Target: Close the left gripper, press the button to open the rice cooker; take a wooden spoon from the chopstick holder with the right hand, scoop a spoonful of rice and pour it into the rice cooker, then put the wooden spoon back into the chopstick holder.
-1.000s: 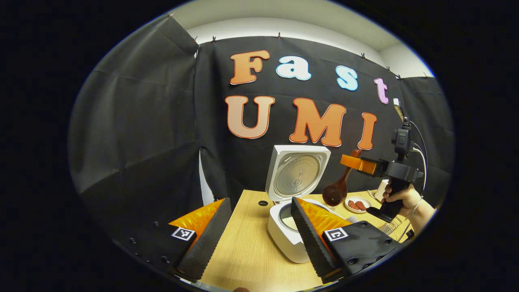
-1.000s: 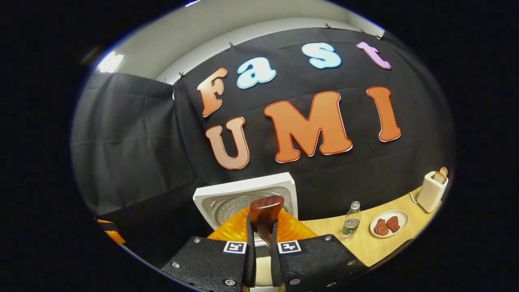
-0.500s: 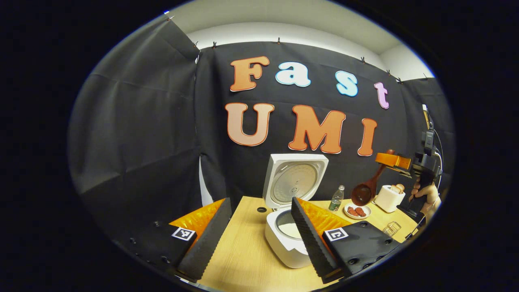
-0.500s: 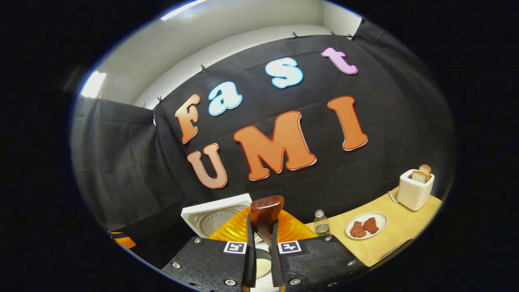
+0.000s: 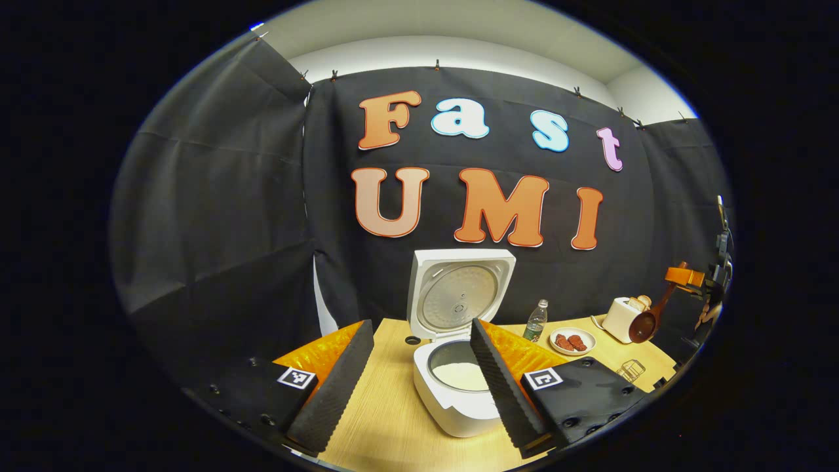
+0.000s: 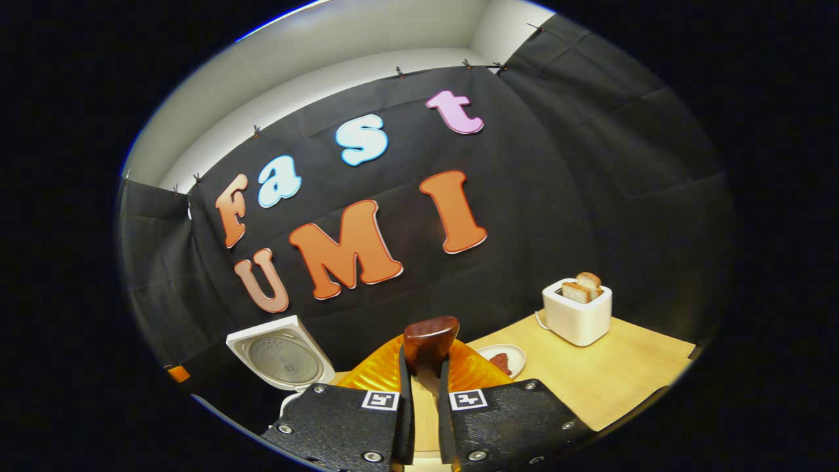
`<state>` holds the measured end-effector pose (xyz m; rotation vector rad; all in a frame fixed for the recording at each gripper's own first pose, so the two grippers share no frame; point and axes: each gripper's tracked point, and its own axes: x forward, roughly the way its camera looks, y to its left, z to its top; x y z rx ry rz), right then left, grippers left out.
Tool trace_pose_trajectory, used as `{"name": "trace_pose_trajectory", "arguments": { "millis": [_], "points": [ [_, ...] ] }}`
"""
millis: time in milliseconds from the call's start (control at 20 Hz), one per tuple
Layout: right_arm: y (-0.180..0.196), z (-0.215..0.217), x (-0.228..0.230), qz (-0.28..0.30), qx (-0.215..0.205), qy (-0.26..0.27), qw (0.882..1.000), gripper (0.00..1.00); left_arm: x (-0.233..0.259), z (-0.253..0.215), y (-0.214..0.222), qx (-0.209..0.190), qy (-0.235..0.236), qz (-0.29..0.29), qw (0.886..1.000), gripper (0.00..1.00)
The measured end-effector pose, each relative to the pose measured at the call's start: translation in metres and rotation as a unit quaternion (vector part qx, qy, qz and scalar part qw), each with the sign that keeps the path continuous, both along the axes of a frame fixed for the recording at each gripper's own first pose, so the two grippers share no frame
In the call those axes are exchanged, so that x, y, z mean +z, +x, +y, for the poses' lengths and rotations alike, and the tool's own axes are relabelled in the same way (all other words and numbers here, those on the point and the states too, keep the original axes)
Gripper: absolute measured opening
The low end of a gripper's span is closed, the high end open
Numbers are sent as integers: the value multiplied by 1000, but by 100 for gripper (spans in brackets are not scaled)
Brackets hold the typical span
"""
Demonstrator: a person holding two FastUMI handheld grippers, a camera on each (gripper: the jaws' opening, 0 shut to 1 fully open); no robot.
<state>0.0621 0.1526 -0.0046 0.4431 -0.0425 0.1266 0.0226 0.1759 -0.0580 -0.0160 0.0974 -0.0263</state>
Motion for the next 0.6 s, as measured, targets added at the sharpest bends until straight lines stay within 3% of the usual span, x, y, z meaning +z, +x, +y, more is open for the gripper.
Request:
{"name": "trace_pose_trajectory", "arguments": {
  "millis": [250, 600],
  "points": [
    [5, -60, -48, 34, -40, 21, 998, 14, 3, -21, 0, -1, 6, -2, 1000, 100],
    [31, -80, -127, 81, -46, 55, 994, 14, 6, -34, -7, 11, 18, -4, 1000, 100]
  ]
}}
